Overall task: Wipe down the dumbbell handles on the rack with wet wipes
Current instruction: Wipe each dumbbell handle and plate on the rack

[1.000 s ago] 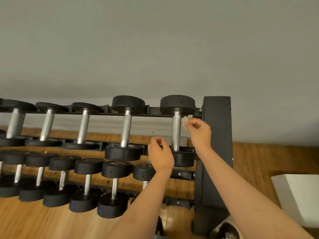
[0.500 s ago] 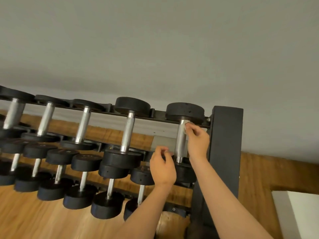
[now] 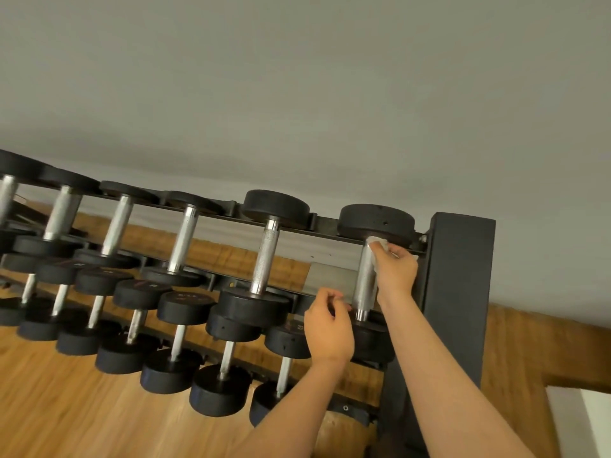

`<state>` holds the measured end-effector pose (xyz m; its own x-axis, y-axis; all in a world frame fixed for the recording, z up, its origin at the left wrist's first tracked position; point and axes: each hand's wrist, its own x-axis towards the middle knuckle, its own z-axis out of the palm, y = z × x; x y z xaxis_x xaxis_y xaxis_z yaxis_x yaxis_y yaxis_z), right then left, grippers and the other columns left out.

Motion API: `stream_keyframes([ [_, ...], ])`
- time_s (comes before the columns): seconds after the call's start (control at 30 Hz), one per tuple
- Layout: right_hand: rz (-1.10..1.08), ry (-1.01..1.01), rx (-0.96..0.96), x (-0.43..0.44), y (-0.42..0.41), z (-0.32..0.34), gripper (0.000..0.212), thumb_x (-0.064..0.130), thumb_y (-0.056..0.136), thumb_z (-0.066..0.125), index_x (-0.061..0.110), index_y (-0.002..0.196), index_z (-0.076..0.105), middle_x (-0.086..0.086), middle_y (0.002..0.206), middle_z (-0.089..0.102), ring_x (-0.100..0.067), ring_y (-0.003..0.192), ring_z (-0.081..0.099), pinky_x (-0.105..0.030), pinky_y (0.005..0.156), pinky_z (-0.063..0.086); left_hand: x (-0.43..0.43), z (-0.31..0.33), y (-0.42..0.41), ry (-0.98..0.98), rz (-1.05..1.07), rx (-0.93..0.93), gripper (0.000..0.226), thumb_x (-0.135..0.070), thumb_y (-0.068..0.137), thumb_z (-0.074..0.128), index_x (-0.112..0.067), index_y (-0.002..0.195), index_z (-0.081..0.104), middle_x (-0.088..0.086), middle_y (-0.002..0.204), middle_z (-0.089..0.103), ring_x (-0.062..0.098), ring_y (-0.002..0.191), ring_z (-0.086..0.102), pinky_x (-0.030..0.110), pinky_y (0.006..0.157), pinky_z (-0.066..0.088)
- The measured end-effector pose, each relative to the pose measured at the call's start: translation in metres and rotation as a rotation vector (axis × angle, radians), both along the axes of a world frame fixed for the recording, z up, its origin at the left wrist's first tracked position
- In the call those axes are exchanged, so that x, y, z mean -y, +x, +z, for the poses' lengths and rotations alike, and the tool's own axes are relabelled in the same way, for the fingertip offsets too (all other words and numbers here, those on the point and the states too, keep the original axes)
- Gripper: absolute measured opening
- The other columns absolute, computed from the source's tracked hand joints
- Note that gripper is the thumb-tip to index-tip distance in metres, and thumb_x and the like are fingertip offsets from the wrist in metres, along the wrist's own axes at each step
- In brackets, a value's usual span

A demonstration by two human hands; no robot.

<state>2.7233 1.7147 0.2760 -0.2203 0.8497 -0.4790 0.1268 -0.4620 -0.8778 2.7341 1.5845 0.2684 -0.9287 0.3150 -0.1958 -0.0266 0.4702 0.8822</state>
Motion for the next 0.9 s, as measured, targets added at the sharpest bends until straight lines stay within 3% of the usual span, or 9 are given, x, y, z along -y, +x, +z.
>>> stream_keyframes([
  [0.1,0.009,-0.013,-0.013,-0.002,0.004,-0.001,0.009,0.017,0.086,0.072,0.014,0.09,0.065,0.005,0.082,0.062,-0.008,0.077,0.057,-0.024,0.074,0.044,0.0,0.002,0.0,0.007,0.0,0.004,0.023,-0.013,0.098,0.048,-0.029,0.084,0.056,-0.004,0.077,0.067,-0.001,0.077,0.061,0.012,0.065,0.043],
  [0.2,-0.014,0.028,0.007,-0.002,0.013,-0.005,0.011,0.015,0.087,0.07,0.015,0.076,0.066,0.005,0.072,0.061,-0.008,0.07,0.054,-0.029,0.079,0.045,0.0,0.005,0.001,0.014,-0.004,0.017,0.02,-0.012,0.099,0.048,-0.024,0.086,0.059,-0.004,0.077,0.067,-0.005,0.077,0.061,0.008,0.065,0.044],
  [0.27,0.037,0.0,0.005,-0.005,0.014,-0.001,0.005,0.016,0.087,0.07,0.012,0.086,0.067,0.005,0.075,0.061,-0.007,0.073,0.054,-0.029,0.081,0.044,0.0,0.005,0.0,0.015,-0.003,0.022,0.019,-0.011,0.098,0.048,-0.021,0.088,0.06,-0.004,0.076,0.067,-0.005,0.077,0.061,0.007,0.065,0.044],
  [0.37,0.173,-0.097,-0.006,-0.012,0.013,0.007,0.015,0.019,0.087,0.071,0.013,0.099,0.064,0.006,0.084,0.06,-0.005,0.079,0.052,-0.027,0.08,0.039,0.0,0.005,0.0,0.01,0.0,0.022,0.02,-0.011,0.098,0.047,-0.02,0.087,0.061,-0.005,0.075,0.067,-0.004,0.075,0.061,0.008,0.064,0.044],
  [0.6,0.206,-0.089,0.033,-0.011,0.027,0.0,0.024,0.017,0.086,0.072,-0.001,0.1,0.066,-0.002,0.085,0.064,-0.013,0.091,0.059,-0.037,0.101,0.044,0.0,0.004,0.0,0.023,0.0,0.021,0.021,-0.012,0.098,0.048,-0.02,0.084,0.061,-0.004,0.073,0.067,-0.002,0.076,0.062,0.006,0.065,0.043],
  [0.73,0.329,-0.171,-0.011,-0.021,0.018,0.011,0.019,0.017,0.084,0.075,0.01,0.098,0.066,-0.009,0.103,0.069,-0.022,0.104,0.064,-0.03,0.087,0.051,0.001,0.006,0.0,0.031,-0.001,0.028,0.023,-0.009,0.097,0.047,-0.02,0.082,0.061,-0.003,0.073,0.067,-0.002,0.074,0.062,0.007,0.064,0.044],
  [0.9,0.224,-0.041,0.053,-0.015,0.021,0.012,0.017,0.02,0.085,0.073,0.011,0.099,0.067,0.006,0.088,0.061,-0.009,0.087,0.054,-0.029,0.086,0.037,0.001,0.006,0.0,0.038,0.003,0.029,0.023,-0.007,0.097,0.048,-0.019,0.082,0.061,-0.002,0.074,0.067,-0.002,0.073,0.062,0.008,0.064,0.045],
])
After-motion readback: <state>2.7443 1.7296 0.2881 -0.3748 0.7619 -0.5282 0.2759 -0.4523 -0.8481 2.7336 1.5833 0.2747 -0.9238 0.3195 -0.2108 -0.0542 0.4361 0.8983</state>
